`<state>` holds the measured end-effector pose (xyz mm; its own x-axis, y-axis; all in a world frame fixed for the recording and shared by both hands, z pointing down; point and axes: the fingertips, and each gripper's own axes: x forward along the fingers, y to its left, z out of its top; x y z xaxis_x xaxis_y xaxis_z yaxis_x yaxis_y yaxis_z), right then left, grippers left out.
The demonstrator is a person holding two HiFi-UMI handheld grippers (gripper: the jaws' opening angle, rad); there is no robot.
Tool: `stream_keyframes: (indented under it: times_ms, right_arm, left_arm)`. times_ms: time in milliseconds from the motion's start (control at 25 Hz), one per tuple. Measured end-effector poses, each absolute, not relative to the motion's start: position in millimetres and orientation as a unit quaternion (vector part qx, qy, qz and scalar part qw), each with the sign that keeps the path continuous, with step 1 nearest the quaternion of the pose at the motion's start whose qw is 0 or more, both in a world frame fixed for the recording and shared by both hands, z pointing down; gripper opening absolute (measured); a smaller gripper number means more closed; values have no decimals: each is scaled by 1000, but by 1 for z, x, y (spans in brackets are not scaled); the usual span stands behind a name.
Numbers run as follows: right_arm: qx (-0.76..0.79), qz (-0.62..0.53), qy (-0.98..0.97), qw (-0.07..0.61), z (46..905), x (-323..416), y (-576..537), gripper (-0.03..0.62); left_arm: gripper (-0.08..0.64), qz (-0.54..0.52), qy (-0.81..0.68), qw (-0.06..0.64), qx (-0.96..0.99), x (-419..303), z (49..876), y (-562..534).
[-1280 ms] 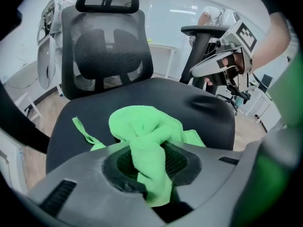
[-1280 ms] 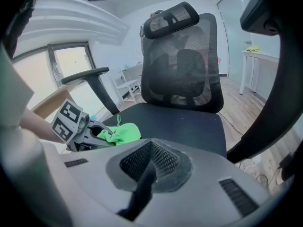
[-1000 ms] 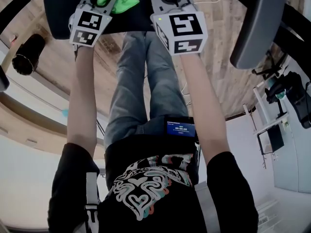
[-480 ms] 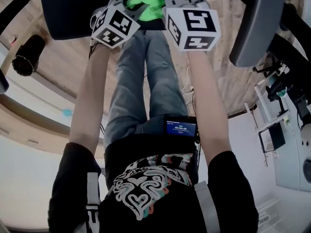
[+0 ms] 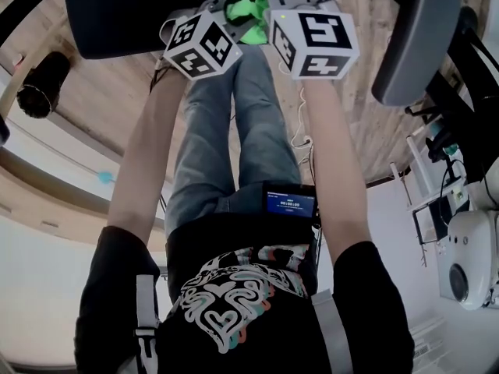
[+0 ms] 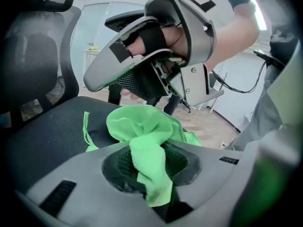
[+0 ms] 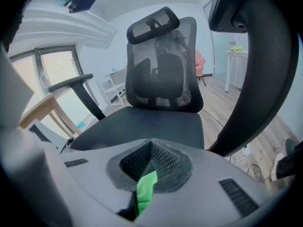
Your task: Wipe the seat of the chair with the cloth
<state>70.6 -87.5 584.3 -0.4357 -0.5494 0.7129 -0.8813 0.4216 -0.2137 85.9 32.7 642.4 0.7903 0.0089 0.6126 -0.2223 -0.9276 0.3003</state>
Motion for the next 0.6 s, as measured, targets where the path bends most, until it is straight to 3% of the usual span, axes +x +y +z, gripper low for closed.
stream_keyframes:
  times_ms: [600]
  right_arm:
    - [445,295,-795,289,584,75,-84,0]
  left_arm:
    - [94,315,-158,232,907,45,649,-10]
